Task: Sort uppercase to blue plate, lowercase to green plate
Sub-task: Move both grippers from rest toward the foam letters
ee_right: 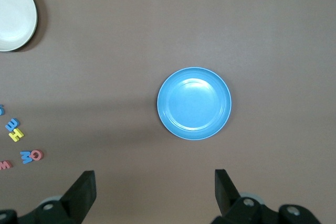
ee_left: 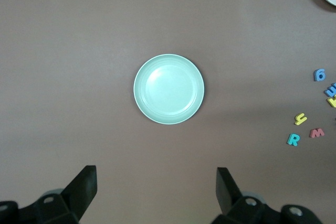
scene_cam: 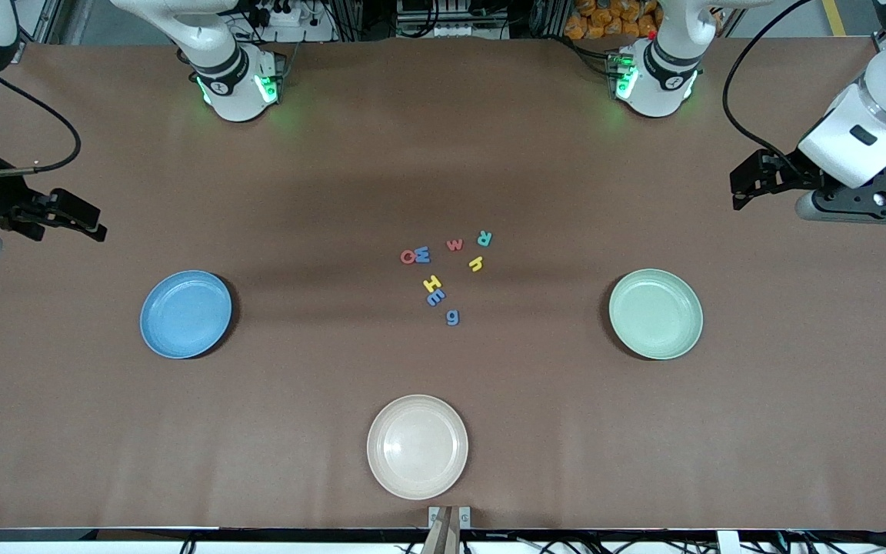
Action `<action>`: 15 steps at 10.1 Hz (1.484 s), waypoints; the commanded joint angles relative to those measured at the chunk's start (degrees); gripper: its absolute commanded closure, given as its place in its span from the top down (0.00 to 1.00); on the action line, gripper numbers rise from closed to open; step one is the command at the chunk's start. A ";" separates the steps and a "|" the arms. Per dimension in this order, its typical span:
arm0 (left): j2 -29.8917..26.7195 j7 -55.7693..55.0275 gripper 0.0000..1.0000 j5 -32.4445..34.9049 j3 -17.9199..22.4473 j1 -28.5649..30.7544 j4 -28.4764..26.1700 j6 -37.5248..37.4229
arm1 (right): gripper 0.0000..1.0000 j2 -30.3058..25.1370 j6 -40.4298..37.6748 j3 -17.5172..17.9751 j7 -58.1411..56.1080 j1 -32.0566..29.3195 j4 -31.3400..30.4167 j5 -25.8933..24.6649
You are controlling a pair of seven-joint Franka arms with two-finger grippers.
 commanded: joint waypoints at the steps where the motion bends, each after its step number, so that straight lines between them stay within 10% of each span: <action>1: 0.48 0.72 1.00 -1.69 -0.05 0.31 1.31 -1.19 | 1.00 0.13 -0.82 -0.04 -0.33 2.25 0.61 0.63; 15: 3.20 1.43 1.00 -1.16 -0.22 -0.31 0.08 0.65 | 1.00 3.73 -0.47 -0.04 -0.42 11.93 1.05 0.01</action>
